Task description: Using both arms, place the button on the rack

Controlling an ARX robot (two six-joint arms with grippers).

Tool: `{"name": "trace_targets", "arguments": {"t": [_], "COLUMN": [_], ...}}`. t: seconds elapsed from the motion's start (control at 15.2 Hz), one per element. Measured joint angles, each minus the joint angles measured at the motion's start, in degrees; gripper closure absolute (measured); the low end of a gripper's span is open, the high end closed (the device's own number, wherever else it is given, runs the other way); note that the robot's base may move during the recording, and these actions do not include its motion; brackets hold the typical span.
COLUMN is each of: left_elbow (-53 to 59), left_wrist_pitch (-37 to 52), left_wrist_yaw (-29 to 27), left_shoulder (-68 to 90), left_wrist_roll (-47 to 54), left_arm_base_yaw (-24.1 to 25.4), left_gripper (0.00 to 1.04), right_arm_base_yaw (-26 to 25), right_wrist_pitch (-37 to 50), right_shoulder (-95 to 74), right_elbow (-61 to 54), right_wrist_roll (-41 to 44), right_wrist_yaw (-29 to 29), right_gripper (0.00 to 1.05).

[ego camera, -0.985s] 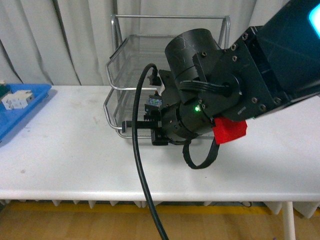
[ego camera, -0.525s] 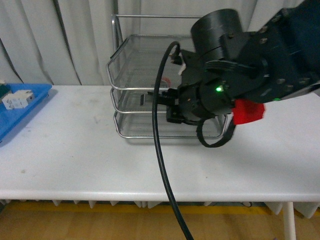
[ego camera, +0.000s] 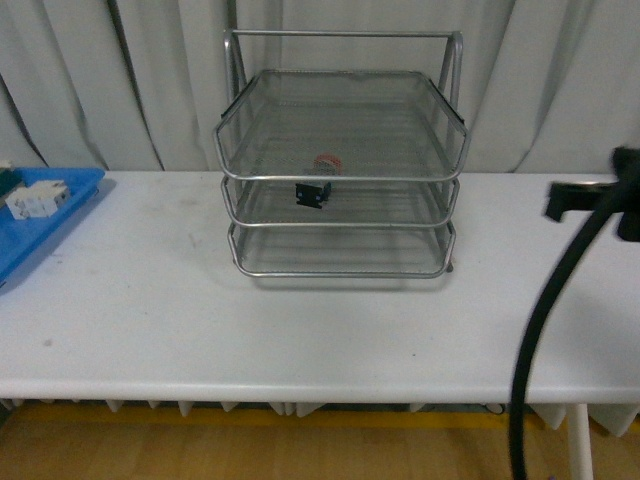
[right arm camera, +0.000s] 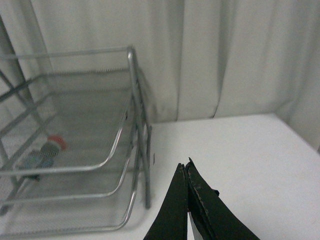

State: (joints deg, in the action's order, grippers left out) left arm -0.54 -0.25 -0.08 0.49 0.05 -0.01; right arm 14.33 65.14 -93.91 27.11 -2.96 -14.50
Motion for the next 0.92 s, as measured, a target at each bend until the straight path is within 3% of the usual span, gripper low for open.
{"name": "trace_targets", "arguments": {"t": [0.13,0.39,0.72,0.79,0.92], "left_elbow": [0.0,0.0,0.0,0.0,0.0], "left_wrist_pitch": [0.1,0.0,0.1,0.1,0.0], "left_wrist_yaw": [0.1,0.1,0.1,0.0,0.1], "left_shoulder": [0.0,0.0,0.0,0.0,0.0], "left_wrist_roll": [0.0,0.0,0.0,0.0,0.0], "left_arm_base_yaw": [0.0,0.0,0.0,0.0,0.0], "left_gripper": [0.07,0.07,0.07,0.07,0.07], "right_arm_base_yaw": [-2.8,-7.0,-11.6,-14.2,-14.6], "right_wrist_pitch": [2.7,-1.3,-11.6,-14.2,-22.3], "right_shoulder": [6.4,19.3,35.6,38.8,49.2], "right_elbow": [-6.0,-16.5,-23.2,-24.1,-25.8], "right_wrist_roll": [1.6,2.6,2.6,2.6,2.6], "right_wrist_yaw": [2.3,6.8,12.3,13.9,14.3], "right_gripper": [1.03,1.03,1.03,1.03,1.03]}}
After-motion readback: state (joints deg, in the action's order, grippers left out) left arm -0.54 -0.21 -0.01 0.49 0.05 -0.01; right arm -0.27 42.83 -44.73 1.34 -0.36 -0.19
